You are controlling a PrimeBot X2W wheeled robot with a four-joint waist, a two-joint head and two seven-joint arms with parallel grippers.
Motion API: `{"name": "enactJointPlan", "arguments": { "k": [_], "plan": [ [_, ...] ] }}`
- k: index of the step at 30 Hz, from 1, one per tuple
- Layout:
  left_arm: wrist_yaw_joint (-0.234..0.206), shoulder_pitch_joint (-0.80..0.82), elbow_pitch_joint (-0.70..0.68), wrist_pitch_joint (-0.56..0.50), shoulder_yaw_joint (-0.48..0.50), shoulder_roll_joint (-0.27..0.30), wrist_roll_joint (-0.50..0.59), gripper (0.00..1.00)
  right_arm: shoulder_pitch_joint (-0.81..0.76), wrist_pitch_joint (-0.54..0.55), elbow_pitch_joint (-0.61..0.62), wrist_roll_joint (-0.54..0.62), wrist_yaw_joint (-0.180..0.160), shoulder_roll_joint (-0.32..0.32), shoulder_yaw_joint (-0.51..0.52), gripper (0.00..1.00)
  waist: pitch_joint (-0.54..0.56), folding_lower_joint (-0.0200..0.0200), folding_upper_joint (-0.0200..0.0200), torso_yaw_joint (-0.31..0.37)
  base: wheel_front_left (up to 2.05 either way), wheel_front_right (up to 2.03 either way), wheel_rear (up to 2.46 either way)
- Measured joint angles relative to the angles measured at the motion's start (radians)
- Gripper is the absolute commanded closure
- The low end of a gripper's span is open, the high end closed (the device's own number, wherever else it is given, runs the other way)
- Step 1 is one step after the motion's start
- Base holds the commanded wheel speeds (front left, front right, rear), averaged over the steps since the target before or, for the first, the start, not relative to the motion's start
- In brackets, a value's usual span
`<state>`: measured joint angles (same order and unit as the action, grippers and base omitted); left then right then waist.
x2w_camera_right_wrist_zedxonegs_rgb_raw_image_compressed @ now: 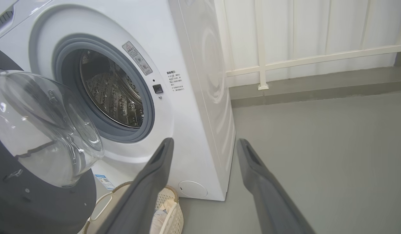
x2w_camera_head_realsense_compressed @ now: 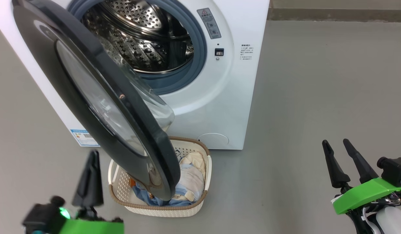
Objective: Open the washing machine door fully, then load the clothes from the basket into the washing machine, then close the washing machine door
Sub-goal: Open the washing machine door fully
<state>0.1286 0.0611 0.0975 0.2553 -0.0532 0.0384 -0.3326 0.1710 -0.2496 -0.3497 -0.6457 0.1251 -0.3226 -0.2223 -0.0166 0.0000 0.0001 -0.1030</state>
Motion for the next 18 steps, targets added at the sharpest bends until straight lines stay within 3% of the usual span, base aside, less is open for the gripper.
{"name": "enactJointPlan", "arguments": {
  "k": [5, 10, 18],
  "plan": [
    [0.000, 0.004, -0.173, 0.000, -0.008, 0.000, -0.002, 1.00, 0.000, 0.000, 0.012, 0.023, 0.000, -0.001, 0.005, 0.00, 0.000, 0.0000, 0.0000, -0.003, 0.00, 0.00, 0.00],
    [-0.001, 0.004, -0.306, 0.001, -0.093, 0.001, -0.007, 1.00, 0.000, 0.000, 0.017, 0.023, 0.000, -0.002, 0.005, 0.00, -0.008, 0.0000, 0.0000, -0.003, 0.00, 0.00, 0.00],
    [-0.015, 0.049, -0.336, 0.001, -0.271, 0.007, -0.009, 1.00, 0.000, 0.000, 0.017, 0.024, 0.000, -0.003, 0.014, 0.00, -0.027, 0.0000, 0.0000, 0.003, 0.00, 0.00, 0.00]
  ]
}}
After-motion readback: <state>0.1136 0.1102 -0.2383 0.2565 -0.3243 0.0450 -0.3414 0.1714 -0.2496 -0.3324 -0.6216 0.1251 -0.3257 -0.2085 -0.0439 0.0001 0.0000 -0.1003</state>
